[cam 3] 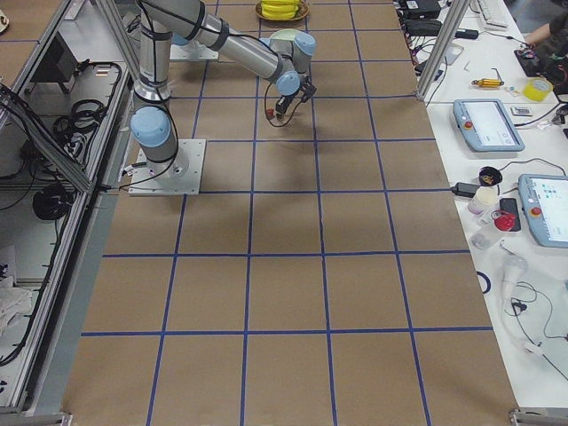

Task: Collect all strawberries into plate
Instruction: 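Move the right gripper back and grasp a second strawberry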

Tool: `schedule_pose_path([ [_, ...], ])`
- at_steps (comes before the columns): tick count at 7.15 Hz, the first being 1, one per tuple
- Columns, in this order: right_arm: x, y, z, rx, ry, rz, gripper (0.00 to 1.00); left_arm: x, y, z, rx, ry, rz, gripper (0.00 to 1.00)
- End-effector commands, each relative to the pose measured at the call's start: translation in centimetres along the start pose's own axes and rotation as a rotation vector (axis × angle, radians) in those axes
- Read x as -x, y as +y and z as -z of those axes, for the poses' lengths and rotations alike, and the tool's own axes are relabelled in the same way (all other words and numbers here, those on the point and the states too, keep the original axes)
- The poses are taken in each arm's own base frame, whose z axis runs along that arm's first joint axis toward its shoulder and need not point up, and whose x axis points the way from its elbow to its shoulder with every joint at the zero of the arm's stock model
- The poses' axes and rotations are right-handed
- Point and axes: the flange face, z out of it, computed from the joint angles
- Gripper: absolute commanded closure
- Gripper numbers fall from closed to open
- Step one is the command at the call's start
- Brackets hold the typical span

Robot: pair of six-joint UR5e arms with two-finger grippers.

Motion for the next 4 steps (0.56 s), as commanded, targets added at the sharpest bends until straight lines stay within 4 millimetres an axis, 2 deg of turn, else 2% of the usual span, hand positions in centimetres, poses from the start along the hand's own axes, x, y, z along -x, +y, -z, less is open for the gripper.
schedule_pose_path([
  [1, 2.0, -0.4, 3.6, 0.000, -0.099, 0.010, 1.00, 0.1, 0.0, 0.0, 0.000, -0.001, 0.002, 0.00],
  [4, 4.8, 1.9, 2.8, 0.130, -0.248, 0.049, 1.00, 0.0, 0.0, 0.0, 0.000, -0.001, 0.000, 0.00],
])
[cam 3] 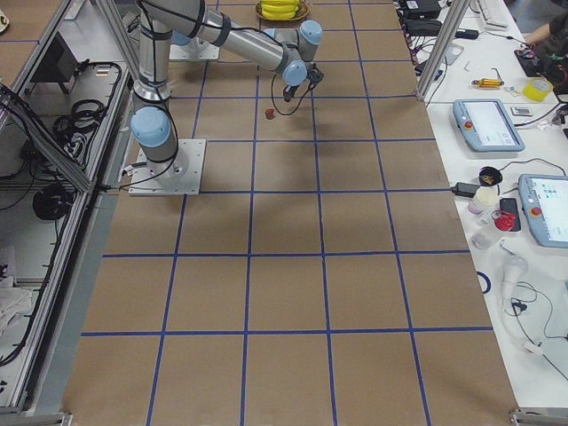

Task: Collect all strawberries into plate
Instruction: 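Carry the second strawberry and release it beside the first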

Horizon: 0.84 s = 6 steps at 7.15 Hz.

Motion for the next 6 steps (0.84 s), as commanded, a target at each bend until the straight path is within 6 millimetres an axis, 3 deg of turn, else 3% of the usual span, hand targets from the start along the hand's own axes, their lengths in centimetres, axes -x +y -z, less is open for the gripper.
schedule_pose_path([
  [1, 3.0, 2.7, -2.4, 0.036, -0.064, 0.061, 1.00, 0.0, 0.0, 0.0, 0.000, 0.000, 0.001, 0.00],
  [4, 4.4, 4.2, -4.4, 0.081, -0.097, 0.073, 1.00, 0.0, 0.0, 0.0, 0.002, 0.000, -0.001, 0.00],
  [5, 4.5, 4.1, -4.3, 0.080, -0.100, 0.074, 0.89, 0.0, 0.0, 0.0, 0.000, 0.000, 0.001, 0.00],
  [6, 4.4, 4.1, -4.3, 0.075, -0.097, 0.083, 0.34, 0.0, 0.0, 0.0, 0.000, 0.000, -0.001, 0.00],
])
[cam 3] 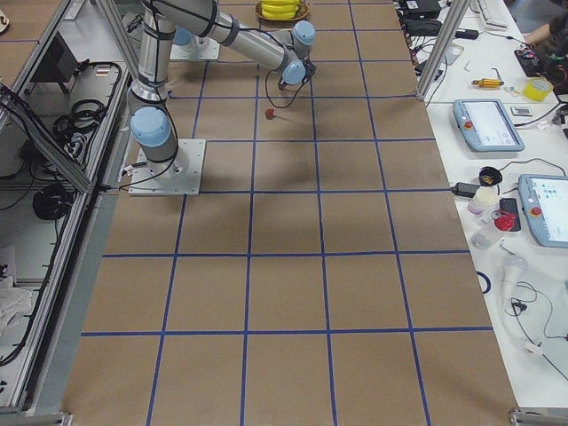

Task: Collect all strawberries into plate
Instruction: 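Carry the second strawberry and release it beside the first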

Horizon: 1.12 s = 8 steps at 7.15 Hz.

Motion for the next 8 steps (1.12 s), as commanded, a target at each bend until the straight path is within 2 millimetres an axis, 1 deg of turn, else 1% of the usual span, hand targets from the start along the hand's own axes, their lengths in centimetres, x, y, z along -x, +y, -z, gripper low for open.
schedule_pose_path([
  [1, 0.1, 0.2, 0.4, -0.002, -0.007, 0.005, 0.12, 0.0, 0.0, 0.0, 0.000, 0.001, -0.001, 0.00],
  [2, 0.1, 0.2, 1.0, -0.018, -0.009, 0.010, 0.05, 0.0, 0.0, 0.0, 0.000, 0.000, 0.001, 0.00],
  [3, 0.3, 0.3, 2.1, -0.037, -0.021, 0.014, 0.04, 0.0, 0.0, 0.0, 0.000, 0.000, 0.001, 0.00],
  [4, -0.5, 0.2, 4.5, -0.130, 0.018, 0.042, 0.03, 0.0, 0.0, 0.0, 0.001, 0.000, 0.001, 0.00],
  [5, -1.2, 0.4, 5.5, -0.178, 0.068, 0.153, 0.01, 0.0, 0.0, 0.0, 0.000, 0.000, 0.001, 0.00],
  [6, -1.6, -0.2, 6.0, -0.222, 0.106, 0.167, 0.01, 0.0, 0.0, 0.0, 0.000, 0.000, 0.001, 0.00],
  [7, -3.1, -0.8, 5.5, -0.281, 0.217, 0.157, 0.01, 0.0, 0.0, 0.0, 0.000, 0.000, 0.001, 0.00],
  [8, -4.4, -0.5, 4.4, -0.274, 0.250, 0.153, 0.01, 0.0, 0.0, 0.0, 0.000, 0.001, 0.001, 0.00],
])
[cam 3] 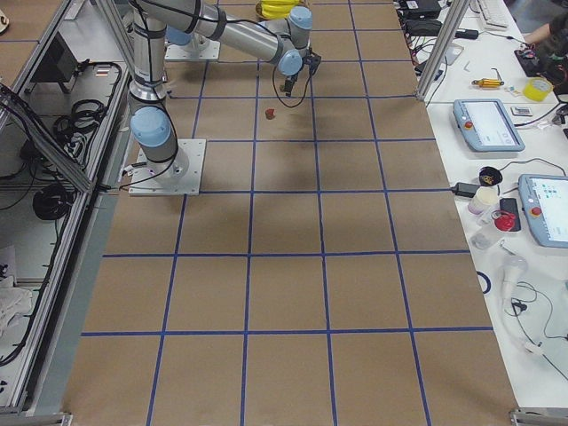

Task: Collect all strawberries into plate
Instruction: 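Reach the right gripper to the last strawberry and grasp it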

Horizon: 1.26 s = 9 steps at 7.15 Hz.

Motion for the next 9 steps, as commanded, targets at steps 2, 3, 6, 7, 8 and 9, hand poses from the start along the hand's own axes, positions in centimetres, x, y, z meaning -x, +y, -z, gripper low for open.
schedule_pose_path([
  [2, -3.5, 2.2, -3.2, 0.001, 0.149, 0.112, 0.01, 0.0, 0.0, 0.0, 0.001, 0.000, 0.000, 0.00],
  [3, -4.3, 2.8, -4.1, 0.010, 0.187, 0.175, 0.01, -0.1, 0.0, 0.0, 0.000, 0.001, -0.001, 0.00],
  [6, -5.2, 4.3, -6.0, 0.064, 0.202, 0.228, 0.02, 0.0, 0.0, 0.0, 0.000, 0.003, 0.000, 0.00],
  [7, -5.3, 4.2, -6.0, 0.062, 0.203, 0.230, 0.09, 0.0, 0.0, 0.0, 0.000, 0.004, 0.000, 0.00],
  [8, -5.3, 4.4, -6.1, 0.068, 0.205, 0.227, 0.58, -0.1, 0.0, 0.0, 0.000, 0.003, -0.003, 0.00],
  [9, -5.4, 4.5, -6.3, 0.071, 0.208, 0.227, 1.00, 0.0, 0.0, 0.0, 0.000, 0.004, 0.000, 0.00],
])
